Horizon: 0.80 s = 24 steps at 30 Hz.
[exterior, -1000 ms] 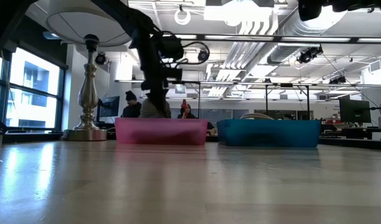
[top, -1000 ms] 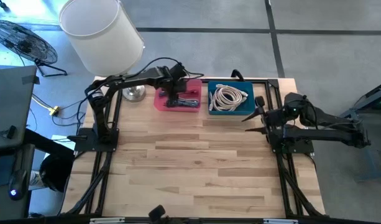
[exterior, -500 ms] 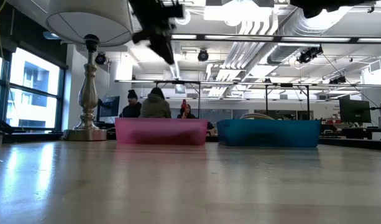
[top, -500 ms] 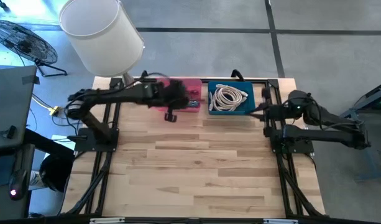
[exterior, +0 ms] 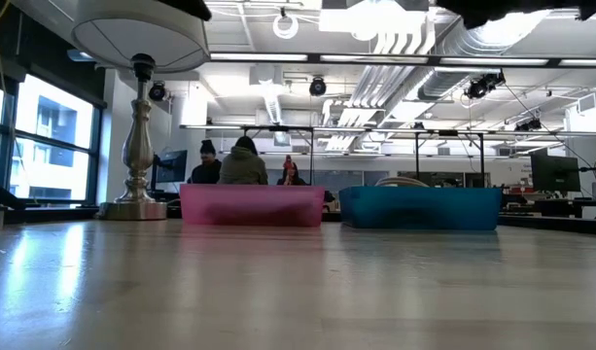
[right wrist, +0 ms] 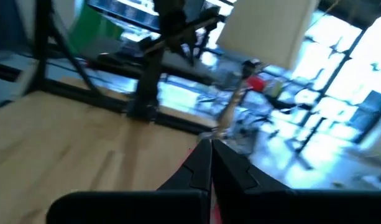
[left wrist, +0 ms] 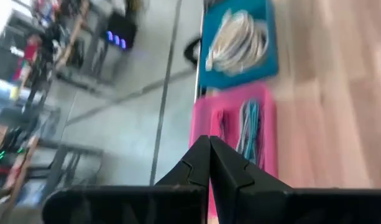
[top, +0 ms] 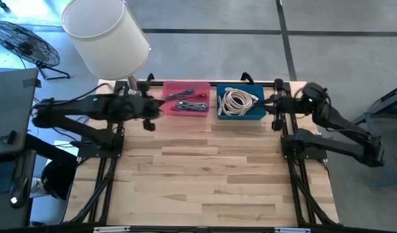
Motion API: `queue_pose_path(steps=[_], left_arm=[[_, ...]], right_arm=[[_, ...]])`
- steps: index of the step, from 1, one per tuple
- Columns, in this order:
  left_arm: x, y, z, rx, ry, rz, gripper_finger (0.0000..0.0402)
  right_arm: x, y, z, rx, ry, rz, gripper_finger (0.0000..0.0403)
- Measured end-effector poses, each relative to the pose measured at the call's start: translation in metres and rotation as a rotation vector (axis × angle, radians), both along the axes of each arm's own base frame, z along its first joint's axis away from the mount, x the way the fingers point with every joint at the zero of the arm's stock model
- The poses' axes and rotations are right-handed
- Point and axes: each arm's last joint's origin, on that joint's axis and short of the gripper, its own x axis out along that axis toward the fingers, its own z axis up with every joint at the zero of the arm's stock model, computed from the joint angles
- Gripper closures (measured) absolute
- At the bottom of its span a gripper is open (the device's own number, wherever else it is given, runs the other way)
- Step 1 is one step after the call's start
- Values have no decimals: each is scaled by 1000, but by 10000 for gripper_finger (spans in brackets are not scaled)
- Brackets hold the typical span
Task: Pick & Place USB Port
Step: Return to Home Position
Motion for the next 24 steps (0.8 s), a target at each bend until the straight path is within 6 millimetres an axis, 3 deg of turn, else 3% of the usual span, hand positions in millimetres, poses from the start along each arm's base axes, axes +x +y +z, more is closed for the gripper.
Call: queue_pose_path(steps=[4, 8, 14, 24], left_arm=[[-23, -2, -18, -32, -173, -109, 401], [-32, -4, -46, -26, -285, -230, 401], [-35, -6, -84, -56, -404, -312, 401], [-34, -13, -156, -140, -540, -524, 401]], right_arm=[[8, -12, -9, 81, 30, 102, 402], [15, -20, -20, 120, 71, 171, 403], [21, -23, -41, 151, 95, 214, 403], [13, -17, -77, 173, 47, 246, 403]])
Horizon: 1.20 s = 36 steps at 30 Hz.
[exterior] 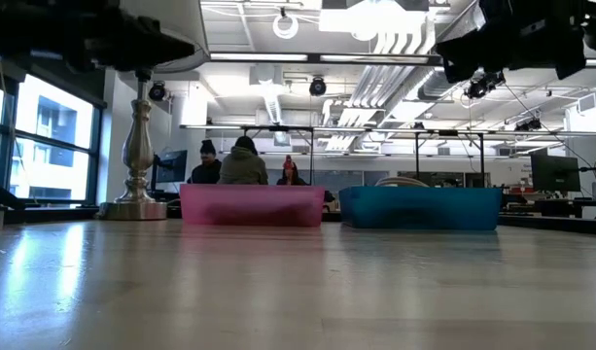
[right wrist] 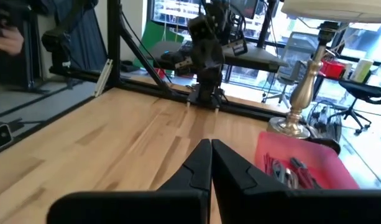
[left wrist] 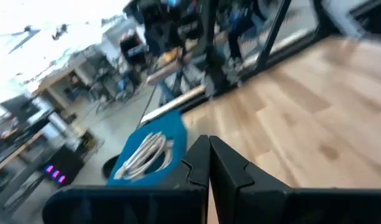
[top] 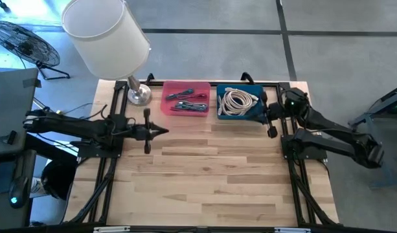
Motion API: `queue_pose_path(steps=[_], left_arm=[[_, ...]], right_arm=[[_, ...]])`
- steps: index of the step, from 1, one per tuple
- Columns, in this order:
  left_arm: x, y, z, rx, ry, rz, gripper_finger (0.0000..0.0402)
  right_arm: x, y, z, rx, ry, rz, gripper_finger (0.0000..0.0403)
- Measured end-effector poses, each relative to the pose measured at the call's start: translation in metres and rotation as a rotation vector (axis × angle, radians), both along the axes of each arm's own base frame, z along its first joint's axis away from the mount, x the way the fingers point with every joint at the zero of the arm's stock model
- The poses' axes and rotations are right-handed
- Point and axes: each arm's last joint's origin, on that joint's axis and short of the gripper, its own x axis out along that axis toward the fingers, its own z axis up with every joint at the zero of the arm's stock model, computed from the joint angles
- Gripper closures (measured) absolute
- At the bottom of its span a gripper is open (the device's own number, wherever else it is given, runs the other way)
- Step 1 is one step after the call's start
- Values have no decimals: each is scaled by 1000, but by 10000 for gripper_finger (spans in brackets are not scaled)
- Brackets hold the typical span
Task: Pick & Place USB Port
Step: Return to Home Position
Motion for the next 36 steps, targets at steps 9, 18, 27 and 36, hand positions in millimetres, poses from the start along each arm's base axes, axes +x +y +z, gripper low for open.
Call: queue_pose_path(steps=[9, 18, 27, 36], left_arm=[[-10, -1, -36, -71, -44, -35, 401], [-13, -1, -52, -88, 7, -62, 401], [-19, -2, -65, -106, 2, -82, 401], [-19, -3, -67, -117, 16, -111, 401]], right_arm=[[-8, 12, -16, -14, -49, 37, 403], [-11, 28, -53, -38, -83, 60, 403], [-15, 35, -75, -29, -122, 84, 403], [-14, 40, -92, 8, -7, 63, 403]])
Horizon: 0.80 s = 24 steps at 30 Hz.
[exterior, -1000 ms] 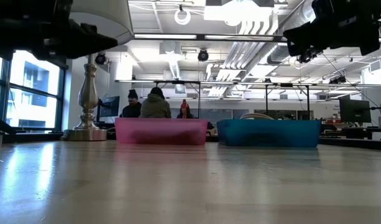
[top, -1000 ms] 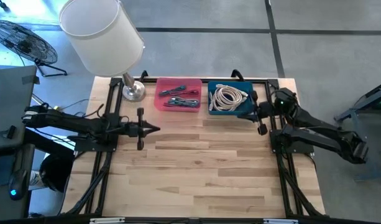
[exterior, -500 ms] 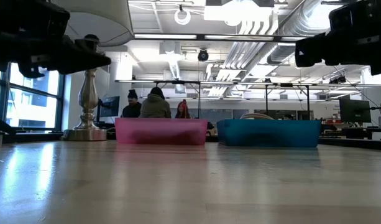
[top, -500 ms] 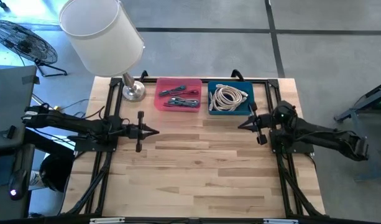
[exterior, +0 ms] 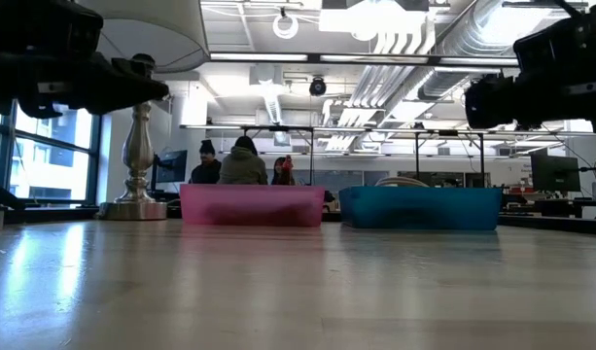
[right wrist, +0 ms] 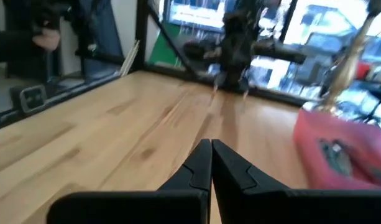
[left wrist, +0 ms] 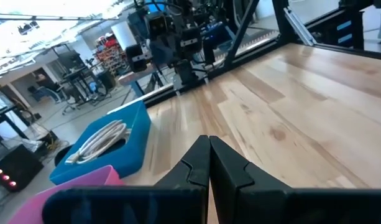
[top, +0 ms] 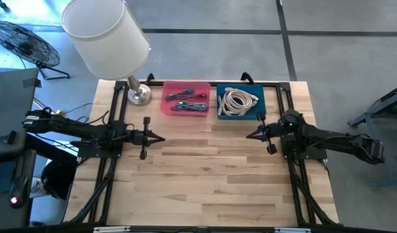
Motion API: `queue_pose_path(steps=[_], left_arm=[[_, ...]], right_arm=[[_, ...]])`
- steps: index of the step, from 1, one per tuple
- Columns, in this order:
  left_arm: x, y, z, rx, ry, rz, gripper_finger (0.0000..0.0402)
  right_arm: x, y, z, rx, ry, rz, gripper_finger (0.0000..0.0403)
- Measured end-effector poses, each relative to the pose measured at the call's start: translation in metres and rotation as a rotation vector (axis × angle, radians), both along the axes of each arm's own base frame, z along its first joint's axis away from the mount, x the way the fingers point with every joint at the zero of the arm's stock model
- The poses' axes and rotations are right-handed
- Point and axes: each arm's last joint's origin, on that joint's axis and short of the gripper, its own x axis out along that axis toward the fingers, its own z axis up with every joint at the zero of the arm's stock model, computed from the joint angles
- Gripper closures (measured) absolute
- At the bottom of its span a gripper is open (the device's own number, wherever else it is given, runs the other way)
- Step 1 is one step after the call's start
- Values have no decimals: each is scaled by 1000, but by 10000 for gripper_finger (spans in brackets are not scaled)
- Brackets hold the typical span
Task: Pick & Place USB Port
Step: Return to Home Position
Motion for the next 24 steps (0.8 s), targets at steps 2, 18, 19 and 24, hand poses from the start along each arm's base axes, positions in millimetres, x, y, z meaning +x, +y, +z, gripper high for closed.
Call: queue_pose_path(steps=[2, 18, 19, 24], left_arm=[[0, 0, 0, -4, 1, -6, 401], [-2, -13, -1, 5, 1, -48, 401], [-2, -15, -1, 9, 1, -48, 401], [-3, -23, -1, 28, 6, -53, 401]], right_arm=[[1, 4, -2, -4, 18, 28, 403], [9, 30, -1, -59, 16, -199, 403], [10, 32, 0, -65, 4, -194, 403], [9, 38, 9, -52, -89, -145, 403]])
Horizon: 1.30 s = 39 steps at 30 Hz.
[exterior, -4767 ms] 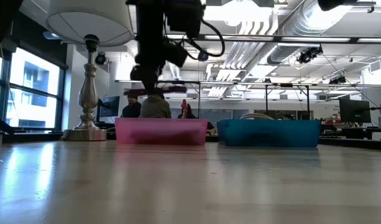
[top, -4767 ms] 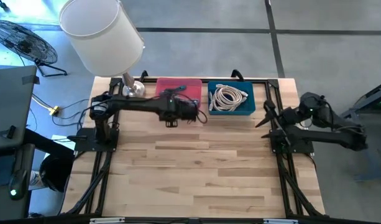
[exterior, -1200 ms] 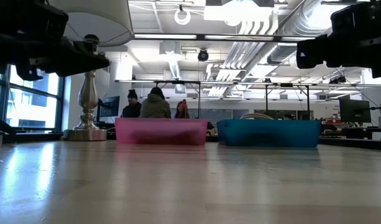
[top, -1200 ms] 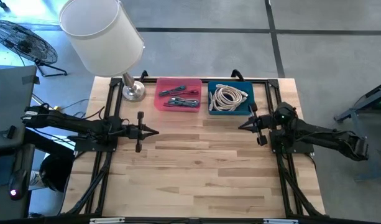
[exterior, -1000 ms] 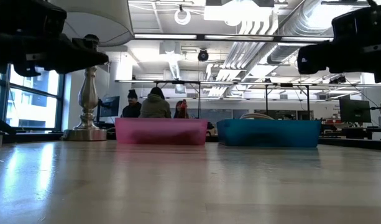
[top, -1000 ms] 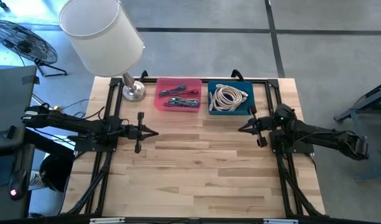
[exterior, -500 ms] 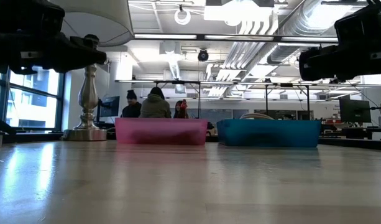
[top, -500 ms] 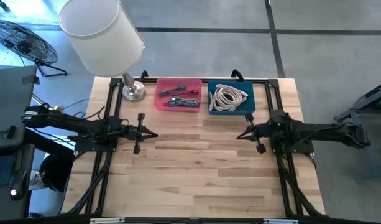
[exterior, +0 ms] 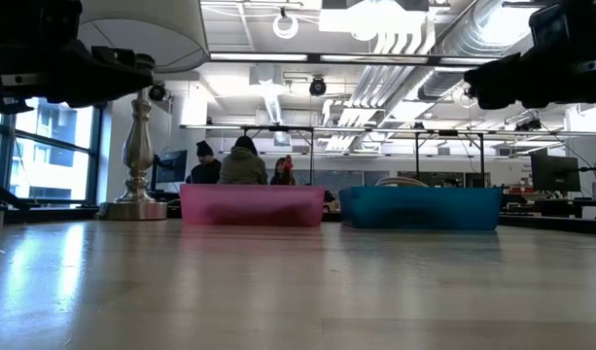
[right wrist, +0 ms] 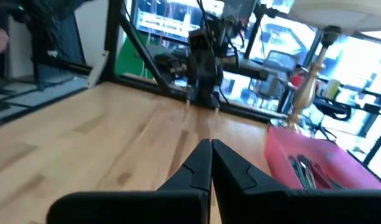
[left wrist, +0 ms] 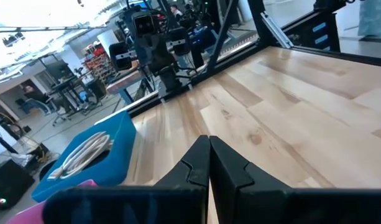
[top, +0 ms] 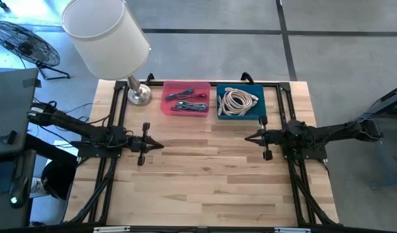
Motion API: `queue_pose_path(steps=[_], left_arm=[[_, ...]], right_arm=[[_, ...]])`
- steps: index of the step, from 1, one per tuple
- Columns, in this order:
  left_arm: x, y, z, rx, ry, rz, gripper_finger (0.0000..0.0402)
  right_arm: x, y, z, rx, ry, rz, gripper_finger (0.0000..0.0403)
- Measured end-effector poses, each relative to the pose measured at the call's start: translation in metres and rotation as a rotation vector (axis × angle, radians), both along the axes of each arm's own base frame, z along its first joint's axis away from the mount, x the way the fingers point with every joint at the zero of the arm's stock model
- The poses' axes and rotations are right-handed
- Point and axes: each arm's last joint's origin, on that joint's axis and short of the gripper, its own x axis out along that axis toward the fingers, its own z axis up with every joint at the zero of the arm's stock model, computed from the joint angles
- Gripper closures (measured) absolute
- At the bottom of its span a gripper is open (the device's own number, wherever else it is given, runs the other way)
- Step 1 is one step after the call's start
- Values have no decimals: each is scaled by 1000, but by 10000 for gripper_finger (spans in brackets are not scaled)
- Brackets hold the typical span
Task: Pick & Place USB Port
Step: Return to Home Position
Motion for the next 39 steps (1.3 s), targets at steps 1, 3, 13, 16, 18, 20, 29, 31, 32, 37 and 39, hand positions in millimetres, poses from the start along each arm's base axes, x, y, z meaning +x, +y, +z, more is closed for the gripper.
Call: queue_pose_path(steps=[1, 3, 13, 16, 18, 20, 29, 31, 32, 37, 39], left_arm=[[0, -1, 0, 2, 0, 0, 401], [-1, -4, 0, 3, 0, -7, 401], [-2, -8, 0, 9, 0, -5, 401], [-2, -8, 0, 9, 0, -4, 401], [-2, -8, 0, 9, 0, -5, 401], [-2, -8, 0, 9, -1, -4, 401], [-2, -8, 0, 35, -2, -3, 401], [-2, -8, 0, 56, -2, -6, 401], [-2, -8, -1, 62, 2, -10, 401], [-3, -8, -6, 88, 48, -16, 401], [-3, -8, -7, 89, 62, -16, 401]], right_arm=[[-1, 1, 1, 0, -5, 4, 403], [-2, 1, 1, 8, -7, 7, 403], [-14, 2, 7, 19, -64, 10, 403], [-19, 1, 7, 22, -72, 2, 403], [-22, 1, 9, 24, -89, -9, 403], [-25, 1, 9, 24, -95, -10, 403], [-31, -2, 10, 25, -52, -85, 403], [-32, -2, 10, 26, -60, -99, 403], [-32, -2, 11, 27, -65, -101, 403], [-32, -3, 10, 33, -65, -131, 403], [-31, -4, 9, 32, -54, -143, 403]])
